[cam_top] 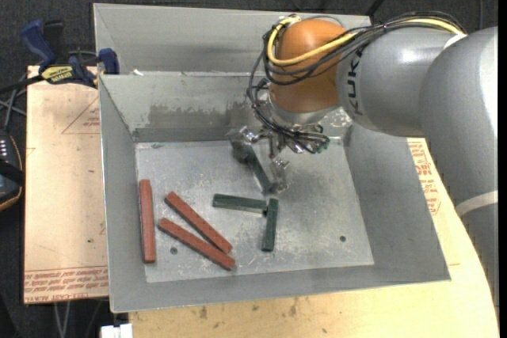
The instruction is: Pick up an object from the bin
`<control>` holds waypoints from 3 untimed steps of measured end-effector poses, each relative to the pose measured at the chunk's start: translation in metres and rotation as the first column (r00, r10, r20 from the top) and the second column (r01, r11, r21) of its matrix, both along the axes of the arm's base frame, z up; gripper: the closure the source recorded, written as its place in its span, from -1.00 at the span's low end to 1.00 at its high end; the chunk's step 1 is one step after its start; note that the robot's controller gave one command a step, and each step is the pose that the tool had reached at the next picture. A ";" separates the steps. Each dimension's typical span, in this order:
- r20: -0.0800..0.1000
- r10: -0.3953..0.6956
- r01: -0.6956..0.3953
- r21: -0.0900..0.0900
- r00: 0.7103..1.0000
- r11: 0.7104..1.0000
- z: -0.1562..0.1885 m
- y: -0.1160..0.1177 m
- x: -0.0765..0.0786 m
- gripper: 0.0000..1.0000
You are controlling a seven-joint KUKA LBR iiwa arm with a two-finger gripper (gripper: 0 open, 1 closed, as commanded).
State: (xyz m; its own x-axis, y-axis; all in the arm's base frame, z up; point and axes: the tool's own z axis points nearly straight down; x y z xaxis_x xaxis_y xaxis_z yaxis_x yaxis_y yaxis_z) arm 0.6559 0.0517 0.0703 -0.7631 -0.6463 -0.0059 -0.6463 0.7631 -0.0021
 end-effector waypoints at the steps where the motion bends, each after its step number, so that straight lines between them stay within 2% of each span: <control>1: 0.000 0.078 -0.078 -0.001 0.997 0.997 0.002 -0.005 0.003 1.00; 2: 0.000 0.078 -0.078 -0.001 0.997 0.997 0.002 -0.005 0.003 1.00; 3: 0.001 0.076 -0.076 0.000 0.997 0.997 0.038 -0.004 0.004 1.00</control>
Offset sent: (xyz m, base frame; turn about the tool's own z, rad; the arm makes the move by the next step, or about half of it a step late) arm 0.0000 0.0000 0.0000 0.0000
